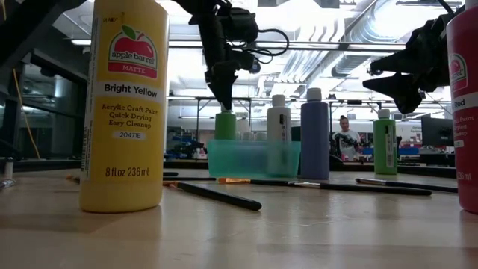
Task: Pick & Place Paint Supplies
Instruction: Put the left light green paint bottle into the green bin
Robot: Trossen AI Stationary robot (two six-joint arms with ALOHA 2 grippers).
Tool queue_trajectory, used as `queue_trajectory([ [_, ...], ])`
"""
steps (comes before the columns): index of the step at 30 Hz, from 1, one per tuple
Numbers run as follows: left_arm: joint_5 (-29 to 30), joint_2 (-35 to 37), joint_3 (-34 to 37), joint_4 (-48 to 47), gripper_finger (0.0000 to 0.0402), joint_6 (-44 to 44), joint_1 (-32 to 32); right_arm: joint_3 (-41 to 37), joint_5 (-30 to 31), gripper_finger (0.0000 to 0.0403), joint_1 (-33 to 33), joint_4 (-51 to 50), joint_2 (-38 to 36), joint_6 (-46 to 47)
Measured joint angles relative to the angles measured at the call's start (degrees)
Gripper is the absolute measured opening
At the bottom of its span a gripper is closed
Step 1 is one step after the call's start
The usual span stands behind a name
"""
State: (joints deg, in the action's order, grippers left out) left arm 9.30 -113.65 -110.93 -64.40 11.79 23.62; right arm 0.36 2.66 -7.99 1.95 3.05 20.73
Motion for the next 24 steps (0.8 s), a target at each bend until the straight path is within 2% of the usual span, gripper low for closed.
queue_trajectory([
  [13, 0.08, 0.0, 0.0, 0.43, 0.0188, 1.96, 0.0, -0.01, -0.01, 0.0223, 0.0, -0.01, 0.01, 0.0],
  [24, 1.85, 2.41, 0.04, 2.6, 0.027, 3.61, 0.02, 0.0, -0.02, 0.0223, 0.0, 0.0, 0.02, 0.0],
])
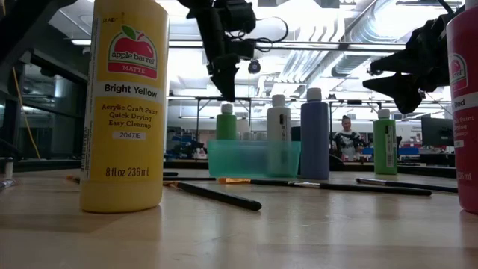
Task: Pick & Place Paint Supplies
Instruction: Put the left light green paint bottle into the green bin, then put the left yellow paint bottle into the green bin
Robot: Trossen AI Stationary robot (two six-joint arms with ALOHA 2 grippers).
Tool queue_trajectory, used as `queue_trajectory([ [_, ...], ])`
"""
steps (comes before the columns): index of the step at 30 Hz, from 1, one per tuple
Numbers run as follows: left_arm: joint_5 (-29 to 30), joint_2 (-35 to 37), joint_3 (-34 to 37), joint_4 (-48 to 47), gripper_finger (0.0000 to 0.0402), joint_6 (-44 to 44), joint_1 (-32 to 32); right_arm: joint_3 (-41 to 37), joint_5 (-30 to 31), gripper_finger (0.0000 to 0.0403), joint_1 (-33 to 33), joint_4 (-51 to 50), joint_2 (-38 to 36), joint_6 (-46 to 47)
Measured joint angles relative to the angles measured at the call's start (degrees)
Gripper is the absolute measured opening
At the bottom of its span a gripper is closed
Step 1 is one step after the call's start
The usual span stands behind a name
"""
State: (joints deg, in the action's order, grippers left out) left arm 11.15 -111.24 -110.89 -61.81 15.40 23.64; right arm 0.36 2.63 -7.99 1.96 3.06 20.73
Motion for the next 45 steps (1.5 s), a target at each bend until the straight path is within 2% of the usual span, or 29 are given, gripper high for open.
queue_trajectory([
  [6, 4.68, 2.61, 0.0, 0.3, 0.0276, -0.09, -0.02, -0.02, 0.0, 0.0223, -0.01, -0.01, -0.01, 0.0],
  [12, 6.62, 5.88, 0.0, -0.76, 0.0276, -2.9, -0.78, -0.02, 0.0, 0.0223, -0.01, -0.01, 0.0, 0.0],
  [16, 7.52, 9.28, -0.02, -3.71, 0.0276, -6.05, -2.03, -0.01, 0.0, 0.0223, 0.0, -0.02, -0.01, 0.0],
  [21, 7.38, 13.56, -0.04, -12.02, 0.0276, -9.88, -4.21, -0.02, 0.0, 0.0223, 0.0, -0.02, -0.02, 0.0],
  [30, 6.87, 20.68, -0.07, -27.99, 0.0276, -14.56, -14.83, 0.0, 0.0, 0.0223, -0.02, 0.0, -0.02, 0.0],
  [32, 5.15, 21.76, 0.4, -28.16, 0.0276, -14.41, -17.67, -0.02, 0.0, 0.0223, 0.0, -0.02, -0.02, 0.0],
  [36, -2.21, 26.24, 5.29, -27.92, 0.0276, -15.57, -22.34, -0.02, 0.0, 0.0223, 0.0, -0.02, 0.0, 0.0],
  [41, -3.83, 32.86, 16.11, -27.26, 0.0276, -23.15, -27.02, -0.02, 0.04, 0.0223, 0.0, 0.04, 0.01, 0.0],
  [45, -10.02, 39.07, 25.24, -26.87, 0.0276, -28.69, -30.72, -0.01, 0.04, 0.0223, -0.01, 0.15, 0.01, 0.0],
])
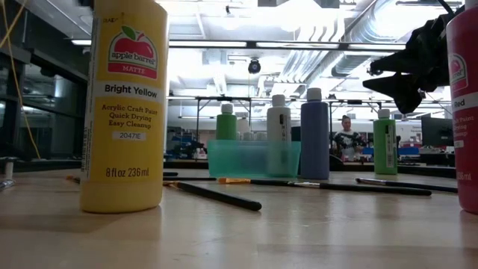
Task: Pick & Place Paint Supplies
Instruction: Put the left yellow paint bottle into the green bin
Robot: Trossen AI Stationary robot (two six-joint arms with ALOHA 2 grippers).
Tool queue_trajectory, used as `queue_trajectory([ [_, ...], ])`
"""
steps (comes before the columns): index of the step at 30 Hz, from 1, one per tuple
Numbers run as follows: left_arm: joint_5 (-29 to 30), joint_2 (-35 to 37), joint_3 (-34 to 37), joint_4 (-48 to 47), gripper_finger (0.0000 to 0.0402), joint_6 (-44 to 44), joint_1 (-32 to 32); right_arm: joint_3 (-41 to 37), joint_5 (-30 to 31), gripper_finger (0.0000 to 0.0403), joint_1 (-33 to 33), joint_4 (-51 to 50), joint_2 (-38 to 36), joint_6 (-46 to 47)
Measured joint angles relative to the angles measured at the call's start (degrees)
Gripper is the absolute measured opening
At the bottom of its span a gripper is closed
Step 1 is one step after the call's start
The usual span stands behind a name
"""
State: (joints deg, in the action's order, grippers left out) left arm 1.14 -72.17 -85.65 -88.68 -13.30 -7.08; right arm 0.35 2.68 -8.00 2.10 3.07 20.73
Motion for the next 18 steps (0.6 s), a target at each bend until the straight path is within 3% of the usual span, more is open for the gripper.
queue_trajectory([
  [7, -10.01, 9.87, 13.41, 4.0, 0.0276, -2.04, -8.89, -0.01, -0.02, 0.0223, -0.01, -0.04, 0.0, 0.0],
  [18, -11.03, 16.57, 23.01, 8.58, 0.0276, 0.87, -23.34, 0.0, -0.04, 0.0223, 0.0, -0.08, 0.04, 0.0],
])
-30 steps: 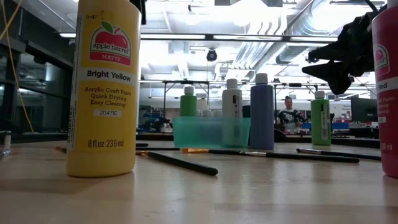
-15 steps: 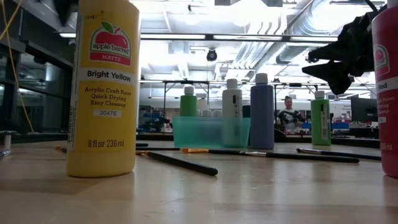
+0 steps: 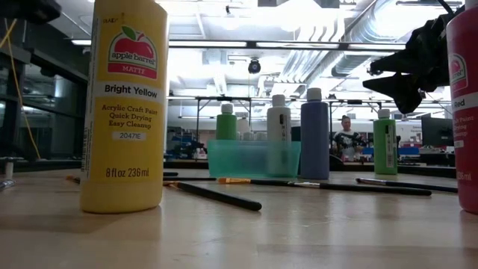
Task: Pick & Place Paint Supplies
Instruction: Put the left yellow paint bottle into the green bin
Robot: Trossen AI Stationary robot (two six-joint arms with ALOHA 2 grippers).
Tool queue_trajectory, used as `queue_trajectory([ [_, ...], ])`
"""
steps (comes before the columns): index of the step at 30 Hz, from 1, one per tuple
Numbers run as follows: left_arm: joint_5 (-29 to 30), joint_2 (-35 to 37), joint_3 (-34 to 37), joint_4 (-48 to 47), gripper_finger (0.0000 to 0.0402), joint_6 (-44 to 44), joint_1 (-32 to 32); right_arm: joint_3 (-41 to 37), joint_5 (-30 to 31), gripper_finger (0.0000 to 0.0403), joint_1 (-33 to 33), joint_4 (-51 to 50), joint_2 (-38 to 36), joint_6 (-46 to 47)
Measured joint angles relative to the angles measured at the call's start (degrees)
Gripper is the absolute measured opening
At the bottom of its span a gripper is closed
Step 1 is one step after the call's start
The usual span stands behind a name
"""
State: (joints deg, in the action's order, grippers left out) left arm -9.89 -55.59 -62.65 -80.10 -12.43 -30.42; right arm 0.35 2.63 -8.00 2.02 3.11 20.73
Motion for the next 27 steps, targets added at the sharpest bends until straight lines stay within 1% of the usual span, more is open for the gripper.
queue_trajectory([
  [4, 1.76, 0.0, 1.01, 1.79, 0.0276, 1.51, -5.21, -0.01, 0.0, 0.0223, 0.0, -0.01, 0.0, 0.0],
  [7, 5.28, 0.01, 1.98, 4.47, 0.0276, 1.68, -8.46, 0.0, 0.0, 0.0223, 0.0, -0.02, 0.0, 0.0],
  [9, 8.03, -0.03, 2.65, 6.34, 0.0276, 1.68, -9.97, 0.0, 0.0, 0.0223, 0.0, -0.02, 0.0, 0.0],
  [11, 9.59, -0.32, 3.17, 7.5, 0.0276, 1.68, -11.02, -0.01, 0.0, 0.0223, -0.01, -0.02, 0.0, 0.0],
  [19, 10.23, -3.46, 4.72, 11.56, 0.0276, 3.22, -11.7, -0.01, 0.0, 0.0223, 0.01, -0.04, 0.0, 0.0],
  [27, 10.51, -6.12, 4.74, 11.86, 0.0274, 3.21, -11.6, -0.01, 0.0, 0.0223, 0.0, -0.06, 0.0, 0.0],
])
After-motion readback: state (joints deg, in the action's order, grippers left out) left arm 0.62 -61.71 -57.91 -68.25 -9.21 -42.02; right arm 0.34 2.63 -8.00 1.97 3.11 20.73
